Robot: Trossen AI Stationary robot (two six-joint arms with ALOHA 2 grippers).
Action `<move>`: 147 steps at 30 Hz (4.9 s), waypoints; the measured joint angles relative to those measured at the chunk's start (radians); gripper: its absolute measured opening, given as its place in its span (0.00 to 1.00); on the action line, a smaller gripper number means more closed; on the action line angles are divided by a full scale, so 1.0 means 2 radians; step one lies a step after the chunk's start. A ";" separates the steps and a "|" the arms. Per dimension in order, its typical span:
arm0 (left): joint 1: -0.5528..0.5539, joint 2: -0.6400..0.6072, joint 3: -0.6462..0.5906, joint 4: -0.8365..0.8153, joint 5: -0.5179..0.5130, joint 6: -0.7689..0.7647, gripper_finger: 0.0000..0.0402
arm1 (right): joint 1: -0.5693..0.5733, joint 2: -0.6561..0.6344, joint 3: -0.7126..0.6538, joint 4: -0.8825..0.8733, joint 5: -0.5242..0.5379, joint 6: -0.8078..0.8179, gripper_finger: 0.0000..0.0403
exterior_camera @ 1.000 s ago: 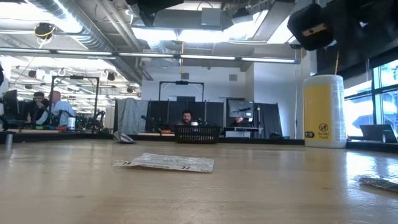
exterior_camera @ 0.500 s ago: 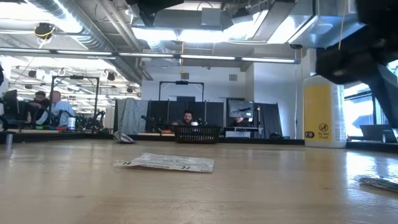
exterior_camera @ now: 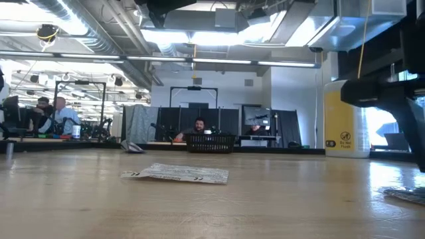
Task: Pick & Place Travel size toiletries
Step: Put the black comb into the blue bin
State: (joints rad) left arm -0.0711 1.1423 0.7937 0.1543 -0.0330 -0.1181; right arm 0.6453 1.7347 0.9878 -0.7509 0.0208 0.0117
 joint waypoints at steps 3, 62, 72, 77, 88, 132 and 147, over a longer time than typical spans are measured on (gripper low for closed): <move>0.000 0.000 0.000 0.000 0.000 0.000 0.32 | 0.000 0.015 0.000 -0.001 -0.004 -0.010 0.58; 0.000 0.000 0.000 0.000 0.000 0.000 0.32 | 0.000 0.035 0.086 -0.077 -0.055 -0.010 0.00; 0.000 0.000 0.000 0.000 0.000 0.000 0.32 | 0.020 0.032 0.088 -0.085 -0.003 -0.003 0.00; 0.000 0.000 0.000 0.000 0.000 0.000 0.32 | 0.031 0.032 0.088 -0.085 0.037 -0.002 0.00; 0.000 0.000 0.000 0.000 0.000 0.000 0.32 | 0.033 0.032 0.088 -0.085 0.035 0.003 0.00; 0.001 0.000 0.000 0.000 -0.089 -0.285 0.32 | 0.033 0.031 0.089 -0.006 -0.089 0.063 0.01; 0.000 0.000 0.000 -0.021 -0.061 -0.052 0.32 | 0.038 0.031 0.089 -0.012 -0.017 0.095 0.47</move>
State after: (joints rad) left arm -0.0704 1.1423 0.7933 0.1113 -0.1558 -0.2211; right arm 0.7219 1.7973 1.1652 -0.7747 -0.0126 0.2017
